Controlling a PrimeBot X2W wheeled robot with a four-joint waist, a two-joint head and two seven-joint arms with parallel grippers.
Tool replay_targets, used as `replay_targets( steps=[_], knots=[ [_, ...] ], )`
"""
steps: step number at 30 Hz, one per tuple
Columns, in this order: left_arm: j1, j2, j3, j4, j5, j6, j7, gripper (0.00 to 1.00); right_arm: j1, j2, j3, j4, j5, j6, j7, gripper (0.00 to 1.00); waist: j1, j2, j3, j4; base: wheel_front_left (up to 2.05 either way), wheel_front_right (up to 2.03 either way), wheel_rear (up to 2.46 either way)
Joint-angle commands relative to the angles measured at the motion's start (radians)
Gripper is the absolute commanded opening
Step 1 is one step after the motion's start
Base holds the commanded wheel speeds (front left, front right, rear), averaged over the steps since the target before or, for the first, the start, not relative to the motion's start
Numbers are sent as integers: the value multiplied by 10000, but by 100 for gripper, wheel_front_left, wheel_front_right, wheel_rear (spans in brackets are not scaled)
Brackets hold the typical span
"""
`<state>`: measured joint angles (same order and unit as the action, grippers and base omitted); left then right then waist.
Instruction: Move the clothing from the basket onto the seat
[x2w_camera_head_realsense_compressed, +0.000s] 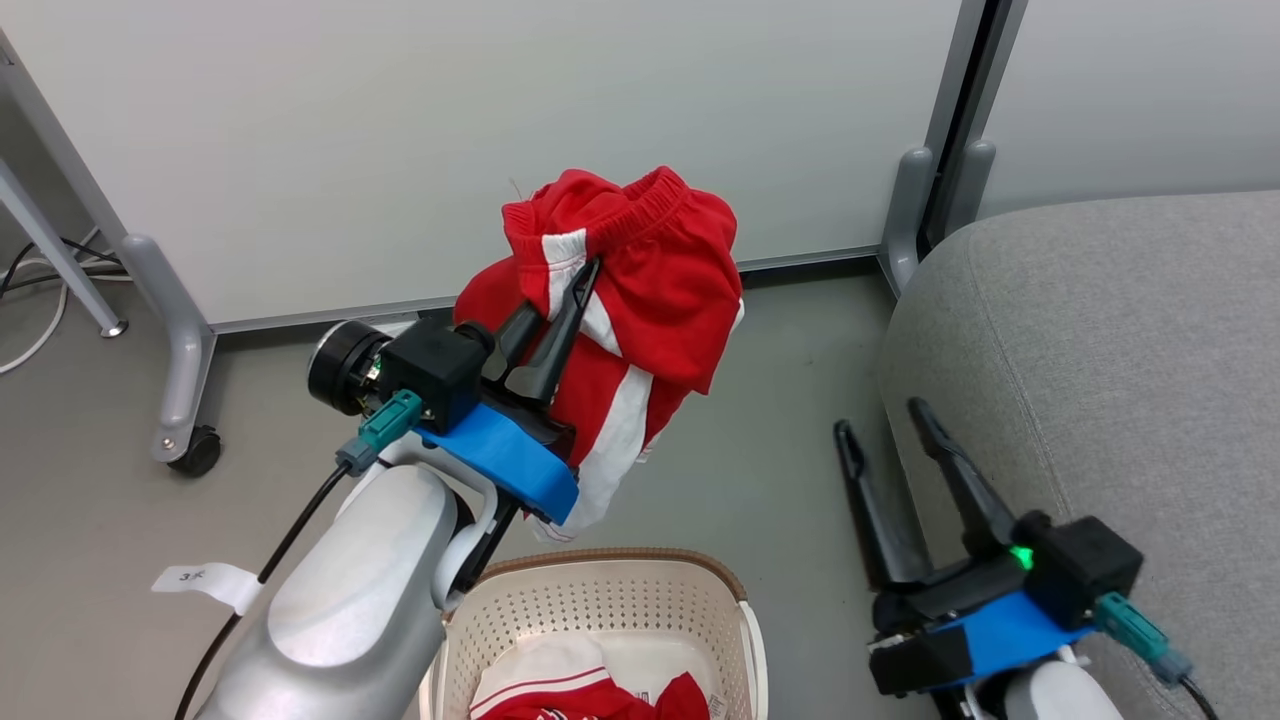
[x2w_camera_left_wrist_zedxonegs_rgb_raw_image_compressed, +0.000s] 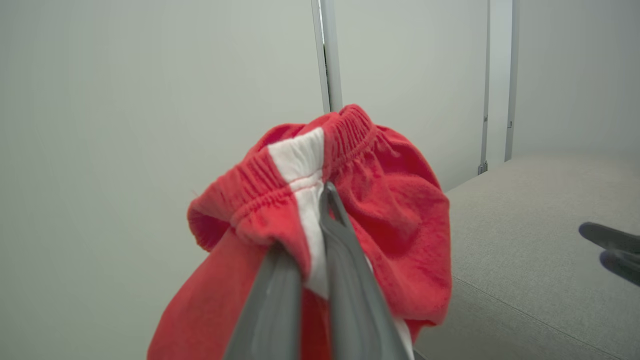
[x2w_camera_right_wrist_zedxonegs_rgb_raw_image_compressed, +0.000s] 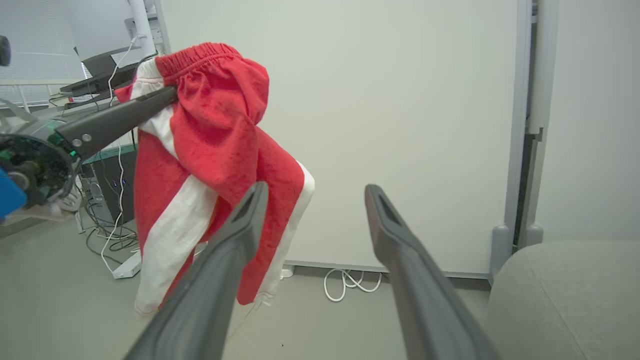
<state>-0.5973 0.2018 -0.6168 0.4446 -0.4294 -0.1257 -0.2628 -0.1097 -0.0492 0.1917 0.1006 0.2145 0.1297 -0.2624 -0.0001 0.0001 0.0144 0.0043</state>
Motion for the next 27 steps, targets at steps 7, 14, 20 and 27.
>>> replay_targets(
  steps=[7,14,20,27],
  knots=[
    [-295,-172,-104,-165,151,-67,-30,0,-1243,-76,974,361,-223,16,-37,100,1,-1,276,232,0,0,0],
    [-533,-310,-233,-370,281,-72,-30,0,-2788,-97,1250,1173,51,14,-37,100,1,-1,610,535,0,0,0],
    [-667,-430,-537,-557,347,-72,-30,0,-3833,-227,1563,2254,264,14,-37,100,1,-1,882,766,0,0,0],
    [-720,-499,-875,-754,377,-69,-30,0,-4686,-278,2389,3295,1102,13,-37,100,1,-1,1127,915,0,0,0]
  ],
)
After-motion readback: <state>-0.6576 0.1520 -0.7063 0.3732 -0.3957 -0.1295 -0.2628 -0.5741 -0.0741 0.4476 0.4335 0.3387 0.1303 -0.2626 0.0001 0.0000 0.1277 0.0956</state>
